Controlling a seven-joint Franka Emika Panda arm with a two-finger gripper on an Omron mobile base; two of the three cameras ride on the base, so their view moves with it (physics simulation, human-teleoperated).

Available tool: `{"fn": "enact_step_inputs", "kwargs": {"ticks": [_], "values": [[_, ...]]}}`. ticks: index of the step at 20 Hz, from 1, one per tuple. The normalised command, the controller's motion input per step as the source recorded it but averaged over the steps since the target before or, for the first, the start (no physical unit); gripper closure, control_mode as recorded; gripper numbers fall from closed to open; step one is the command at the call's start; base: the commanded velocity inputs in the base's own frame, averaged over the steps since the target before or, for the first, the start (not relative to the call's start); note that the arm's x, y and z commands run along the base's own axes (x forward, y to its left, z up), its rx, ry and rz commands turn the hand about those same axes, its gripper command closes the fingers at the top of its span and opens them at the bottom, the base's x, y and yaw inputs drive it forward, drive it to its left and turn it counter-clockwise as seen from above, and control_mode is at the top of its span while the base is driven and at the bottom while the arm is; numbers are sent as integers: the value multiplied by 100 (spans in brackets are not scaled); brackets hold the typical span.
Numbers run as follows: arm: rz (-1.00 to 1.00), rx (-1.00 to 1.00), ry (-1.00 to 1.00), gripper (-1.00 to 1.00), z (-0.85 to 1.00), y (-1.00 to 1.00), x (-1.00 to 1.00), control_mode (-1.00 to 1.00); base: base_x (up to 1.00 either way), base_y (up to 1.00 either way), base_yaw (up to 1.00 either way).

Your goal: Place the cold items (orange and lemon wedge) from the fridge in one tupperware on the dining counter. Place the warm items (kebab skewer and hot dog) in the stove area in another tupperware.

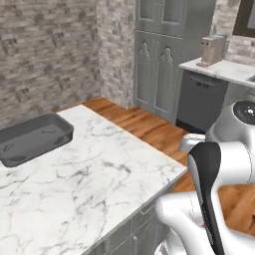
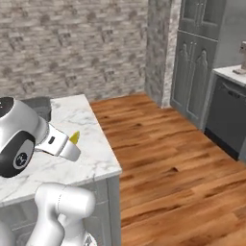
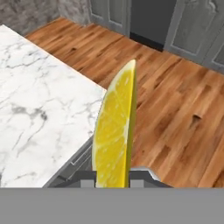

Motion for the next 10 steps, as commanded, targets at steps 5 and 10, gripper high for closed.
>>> {"fn": "enact_step_inputs", "kwargs": {"ticks": [5, 10], "values": [[0, 0, 0, 100, 0, 0, 0, 100, 63, -77, 41], [0, 0, 0, 100, 0, 0, 0, 100, 59, -82, 41]]}}
